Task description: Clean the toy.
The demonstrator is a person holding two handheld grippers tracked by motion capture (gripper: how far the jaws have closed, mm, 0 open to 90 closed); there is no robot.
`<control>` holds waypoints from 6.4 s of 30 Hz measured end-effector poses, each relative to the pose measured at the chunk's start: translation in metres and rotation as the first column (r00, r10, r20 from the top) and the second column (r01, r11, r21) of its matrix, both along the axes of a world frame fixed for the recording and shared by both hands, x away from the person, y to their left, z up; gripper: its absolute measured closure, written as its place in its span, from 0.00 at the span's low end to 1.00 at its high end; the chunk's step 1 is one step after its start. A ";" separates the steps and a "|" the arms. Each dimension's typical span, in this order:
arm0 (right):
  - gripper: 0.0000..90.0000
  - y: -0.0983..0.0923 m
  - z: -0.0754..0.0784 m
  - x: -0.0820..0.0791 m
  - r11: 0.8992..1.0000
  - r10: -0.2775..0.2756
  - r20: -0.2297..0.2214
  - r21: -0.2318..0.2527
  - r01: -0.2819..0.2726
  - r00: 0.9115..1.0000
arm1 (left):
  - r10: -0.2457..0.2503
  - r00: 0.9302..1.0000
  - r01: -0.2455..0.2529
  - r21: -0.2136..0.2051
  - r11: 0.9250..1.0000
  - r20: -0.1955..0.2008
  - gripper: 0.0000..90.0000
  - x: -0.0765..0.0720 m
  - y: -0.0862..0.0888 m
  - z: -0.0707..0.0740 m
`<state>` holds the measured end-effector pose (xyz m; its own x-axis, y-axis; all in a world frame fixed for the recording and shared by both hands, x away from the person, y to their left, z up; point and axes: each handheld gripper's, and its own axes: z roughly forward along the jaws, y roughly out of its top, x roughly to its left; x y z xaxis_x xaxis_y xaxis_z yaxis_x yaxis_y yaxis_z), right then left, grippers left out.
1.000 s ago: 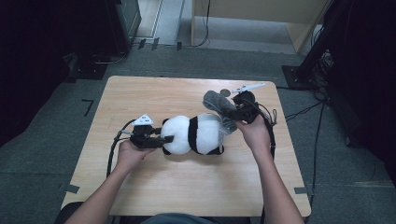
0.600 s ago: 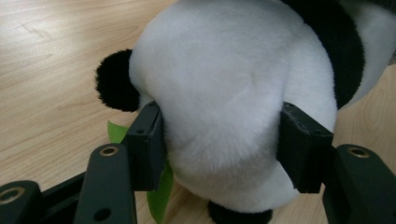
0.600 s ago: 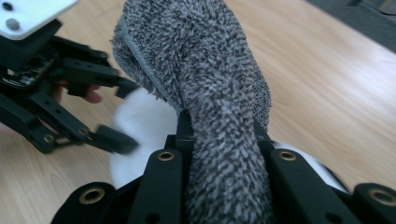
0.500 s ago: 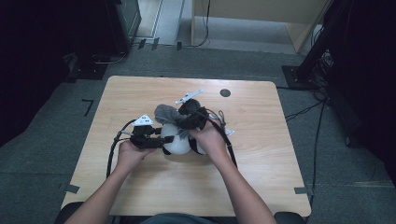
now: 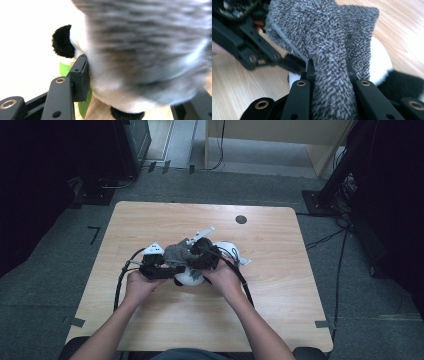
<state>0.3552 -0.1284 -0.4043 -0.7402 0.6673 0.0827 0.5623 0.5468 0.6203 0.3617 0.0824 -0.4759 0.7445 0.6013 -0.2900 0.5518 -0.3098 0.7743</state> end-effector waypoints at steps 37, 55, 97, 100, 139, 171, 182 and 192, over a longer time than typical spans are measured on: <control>0.84 -0.137 0.003 -0.026 0.965 -0.242 0.011 0.105 0.240 0.970 | 0.000 1.000 0.000 -0.020 1.000 0.004 0.50 0.002 0.000 0.000; 0.85 -0.155 0.035 -0.022 0.935 -0.332 0.073 0.154 0.318 0.940 | 0.003 1.000 -0.003 -0.016 1.000 0.006 0.49 0.000 0.001 0.000; 0.85 -0.019 -0.002 0.000 0.999 -0.035 0.025 0.036 0.034 0.999 | 0.004 1.000 -0.004 -0.002 1.000 0.007 0.50 0.001 0.000 0.000; 0.85 -0.036 -0.002 -0.005 0.998 -0.044 0.016 0.047 0.043 0.999 | 0.005 1.000 -0.005 -0.006 1.000 0.011 0.50 0.001 -0.001 0.000; 0.85 -0.185 0.015 -0.035 0.915 -0.386 0.054 0.155 0.374 0.921 | -0.001 1.000 0.001 -0.005 1.000 0.007 0.51 0.000 0.001 0.000; 0.84 -0.177 -0.041 -0.012 0.945 -0.260 0.008 0.207 0.252 0.966 | 0.007 1.000 -0.007 -0.021 1.000 0.012 0.49 0.001 0.000 -0.001; 0.84 -0.175 -0.071 -0.001 0.958 -0.246 -0.124 0.120 0.261 0.961 | 0.003 1.000 -0.003 -0.020 1.000 0.009 0.49 0.002 0.001 -0.001; 0.84 -0.181 -0.076 0.003 0.949 -0.286 -0.162 0.089 0.302 0.945 | 0.002 1.000 -0.002 -0.018 1.000 0.008 0.49 0.002 0.001 -0.001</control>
<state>0.3586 -0.3094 -0.4802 -0.4870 0.8337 0.2602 0.7758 0.2761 0.5674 0.3641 0.0834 -0.4768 0.7458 0.5972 -0.2951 0.5461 -0.2945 0.7842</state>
